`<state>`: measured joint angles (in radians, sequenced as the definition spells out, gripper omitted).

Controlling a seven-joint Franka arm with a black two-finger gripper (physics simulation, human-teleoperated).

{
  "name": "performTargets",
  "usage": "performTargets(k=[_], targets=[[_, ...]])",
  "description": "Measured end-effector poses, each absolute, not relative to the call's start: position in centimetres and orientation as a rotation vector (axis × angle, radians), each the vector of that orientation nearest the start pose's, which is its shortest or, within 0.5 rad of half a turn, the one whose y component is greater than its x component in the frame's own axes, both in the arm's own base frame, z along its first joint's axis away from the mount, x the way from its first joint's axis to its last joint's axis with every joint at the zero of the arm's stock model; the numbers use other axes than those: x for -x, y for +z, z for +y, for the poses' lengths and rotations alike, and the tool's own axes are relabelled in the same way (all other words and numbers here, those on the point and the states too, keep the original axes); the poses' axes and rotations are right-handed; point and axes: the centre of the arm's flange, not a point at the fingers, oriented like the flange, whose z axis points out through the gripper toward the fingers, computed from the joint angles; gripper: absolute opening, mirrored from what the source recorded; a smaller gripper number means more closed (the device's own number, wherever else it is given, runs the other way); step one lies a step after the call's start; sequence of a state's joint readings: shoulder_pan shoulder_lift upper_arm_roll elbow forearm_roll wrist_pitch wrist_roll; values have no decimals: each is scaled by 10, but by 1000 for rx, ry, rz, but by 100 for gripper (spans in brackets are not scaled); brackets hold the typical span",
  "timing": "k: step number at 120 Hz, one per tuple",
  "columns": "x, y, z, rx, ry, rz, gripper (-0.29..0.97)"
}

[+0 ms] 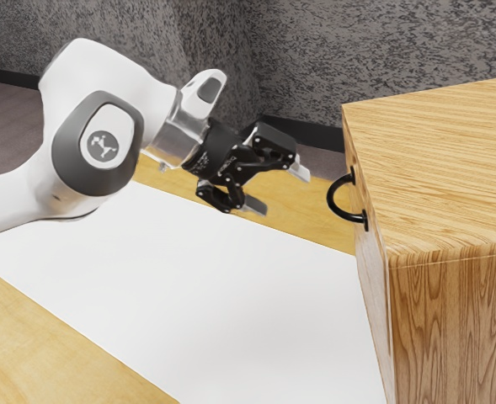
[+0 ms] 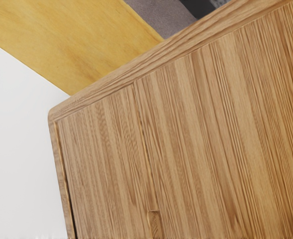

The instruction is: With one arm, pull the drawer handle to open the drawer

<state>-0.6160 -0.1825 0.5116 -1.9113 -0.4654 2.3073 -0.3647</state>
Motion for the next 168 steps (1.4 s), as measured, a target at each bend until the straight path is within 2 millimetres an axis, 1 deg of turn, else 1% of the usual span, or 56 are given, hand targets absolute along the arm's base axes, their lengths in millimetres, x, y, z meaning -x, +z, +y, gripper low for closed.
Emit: performTargets(k=[6, 16, 23, 39, 61, 73, 87, 102, 117, 130, 168], targets=[[-552, 629, -52, -2396, 518, 589, 68], [-551, 630, -71, -2401, 512, 545, 68], [-550, 630, -77, -2402, 511, 533, 68], [-551, 629, -77, -2400, 518, 536, 68], [-556, 629, -83, -2394, 535, 542, 68], [-553, 628, -91, -2393, 529, 529, 68], [-547, 622, -89, -2390, 508, 539, 68], [-546, 619, -90, -2388, 502, 548, 68], [-546, 622, -97, -2388, 503, 539, 68], [-545, 621, -102, -2389, 495, 536, 68], [-544, 608, -101, -2395, 462, 567, 68]])
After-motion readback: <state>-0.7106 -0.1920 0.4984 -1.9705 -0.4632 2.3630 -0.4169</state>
